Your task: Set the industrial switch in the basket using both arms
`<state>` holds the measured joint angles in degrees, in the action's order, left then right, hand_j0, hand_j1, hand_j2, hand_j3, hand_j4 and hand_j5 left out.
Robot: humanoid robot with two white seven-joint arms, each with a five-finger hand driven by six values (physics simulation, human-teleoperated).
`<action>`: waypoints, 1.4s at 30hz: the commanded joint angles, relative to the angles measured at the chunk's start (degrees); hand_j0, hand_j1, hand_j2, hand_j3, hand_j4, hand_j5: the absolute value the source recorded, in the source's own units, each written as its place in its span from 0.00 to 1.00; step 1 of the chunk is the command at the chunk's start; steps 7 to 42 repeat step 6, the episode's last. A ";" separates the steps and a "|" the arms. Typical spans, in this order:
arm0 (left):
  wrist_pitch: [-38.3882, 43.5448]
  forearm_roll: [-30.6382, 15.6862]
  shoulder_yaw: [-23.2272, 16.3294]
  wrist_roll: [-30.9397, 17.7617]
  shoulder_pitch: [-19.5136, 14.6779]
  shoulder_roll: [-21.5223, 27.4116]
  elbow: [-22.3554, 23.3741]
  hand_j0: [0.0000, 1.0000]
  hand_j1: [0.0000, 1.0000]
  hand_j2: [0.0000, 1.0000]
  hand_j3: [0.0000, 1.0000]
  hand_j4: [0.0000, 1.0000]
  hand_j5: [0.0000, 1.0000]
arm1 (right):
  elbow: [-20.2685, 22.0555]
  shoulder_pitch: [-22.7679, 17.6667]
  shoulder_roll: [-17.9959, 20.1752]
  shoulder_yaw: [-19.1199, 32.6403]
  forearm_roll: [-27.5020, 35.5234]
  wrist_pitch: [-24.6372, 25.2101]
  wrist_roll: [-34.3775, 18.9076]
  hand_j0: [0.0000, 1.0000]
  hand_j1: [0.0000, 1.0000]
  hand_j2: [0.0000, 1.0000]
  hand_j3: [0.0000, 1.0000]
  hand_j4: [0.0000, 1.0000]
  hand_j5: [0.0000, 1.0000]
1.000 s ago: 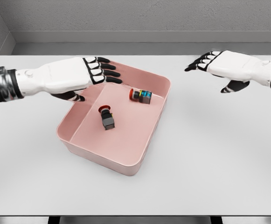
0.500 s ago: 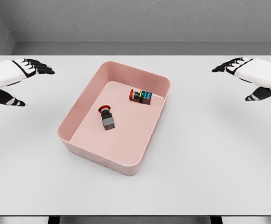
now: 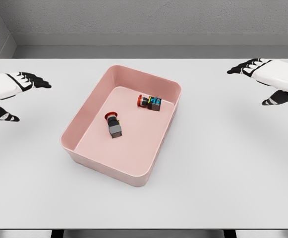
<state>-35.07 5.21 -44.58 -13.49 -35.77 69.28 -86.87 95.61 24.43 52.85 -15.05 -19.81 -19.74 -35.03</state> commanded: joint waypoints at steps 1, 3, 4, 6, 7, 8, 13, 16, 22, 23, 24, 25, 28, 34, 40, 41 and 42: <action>0.07 -0.21 0.02 -0.05 0.00 -0.02 -1.37 1.00 1.00 1.00 1.00 1.00 1.00 | 0.02 0.00 0.06 0.02 0.21 0.05 0.03 1.00 1.00 1.00 1.00 1.00 1.00; 0.07 -0.12 0.02 -0.13 0.35 -0.11 -1.46 1.00 1.00 1.00 1.00 1.00 1.00 | -0.07 -0.09 0.06 0.02 0.13 0.05 0.03 1.00 1.00 1.00 1.00 1.00 1.00; 0.07 -0.12 0.10 -0.13 0.35 -0.02 -1.81 1.00 1.00 1.00 1.00 1.00 1.00 | 0.02 -0.09 0.06 0.02 0.13 0.05 0.03 1.00 1.00 1.00 1.00 1.00 1.00; 0.07 -0.12 0.10 -0.22 0.35 -0.02 -1.81 1.00 1.00 1.00 1.00 1.00 1.00 | 0.02 -0.09 0.06 0.02 0.13 0.14 0.03 1.00 1.00 1.00 1.00 1.00 1.00; 0.07 -0.12 0.10 -0.22 0.35 -0.02 -1.81 1.00 1.00 1.00 1.00 1.00 1.00 | 0.02 -0.09 0.06 0.02 0.13 0.14 0.03 1.00 1.00 1.00 1.00 1.00 1.00; 0.07 -0.12 0.10 -0.22 0.35 -0.02 -1.81 1.00 1.00 1.00 1.00 1.00 1.00 | 0.02 -0.09 0.06 0.02 0.13 0.14 0.03 1.00 1.00 1.00 1.00 1.00 1.00; 0.07 -0.12 0.10 -0.22 0.35 -0.02 -1.81 1.00 1.00 1.00 1.00 1.00 1.00 | 0.02 -0.09 0.06 0.02 0.13 0.14 0.03 1.00 1.00 1.00 1.00 1.00 1.00; 0.07 -0.12 0.10 -0.22 0.35 -0.02 -1.81 1.00 1.00 1.00 1.00 1.00 1.00 | 0.02 -0.09 0.06 0.02 0.13 0.14 0.03 1.00 1.00 1.00 1.00 1.00 1.00; 0.07 -0.12 0.10 -0.22 0.35 -0.02 -1.81 1.00 1.00 1.00 1.00 1.00 1.00 | 0.02 -0.09 0.06 0.02 0.13 0.14 0.03 1.00 1.00 1.00 1.00 1.00 1.00; 0.07 -0.12 0.10 -0.22 0.35 -0.02 -1.81 1.00 1.00 1.00 1.00 1.00 1.00 | 0.02 -0.09 0.06 0.02 0.13 0.14 0.03 1.00 1.00 1.00 1.00 1.00 1.00; 0.07 -0.12 0.10 -0.22 0.35 -0.02 -1.81 1.00 1.00 1.00 1.00 1.00 1.00 | 0.02 -0.09 0.06 0.02 0.13 0.14 0.03 1.00 1.00 1.00 1.00 1.00 1.00; 0.07 -0.12 0.10 -0.22 0.35 -0.02 -1.81 1.00 1.00 1.00 1.00 1.00 1.00 | 0.02 -0.09 0.06 0.02 0.13 0.14 0.03 1.00 1.00 1.00 1.00 1.00 1.00; 0.07 -0.12 0.10 -0.22 0.35 -0.02 -1.81 1.00 1.00 1.00 1.00 1.00 1.00 | 0.02 -0.09 0.06 0.02 0.13 0.14 0.03 1.00 1.00 1.00 1.00 1.00 1.00; 0.07 -0.12 0.10 -0.22 0.35 -0.02 -1.81 1.00 1.00 1.00 1.00 1.00 1.00 | 0.02 -0.09 0.06 0.02 0.13 0.14 0.03 1.00 1.00 1.00 1.00 1.00 1.00; 0.07 -0.12 0.10 -0.22 0.35 -0.02 -1.81 1.00 1.00 1.00 1.00 1.00 1.00 | 0.02 -0.09 0.06 0.02 0.13 0.14 0.03 1.00 1.00 1.00 1.00 1.00 1.00; 0.07 -0.12 0.10 -0.22 0.35 -0.02 -1.81 1.00 1.00 1.00 1.00 1.00 1.00 | 0.02 -0.09 0.06 0.02 0.13 0.14 0.03 1.00 1.00 1.00 1.00 1.00 1.00; 0.07 -0.12 0.10 -0.22 0.35 -0.02 -1.81 1.00 1.00 1.00 1.00 1.00 1.00 | 0.02 -0.09 0.06 0.02 0.13 0.14 0.03 1.00 1.00 1.00 1.00 1.00 1.00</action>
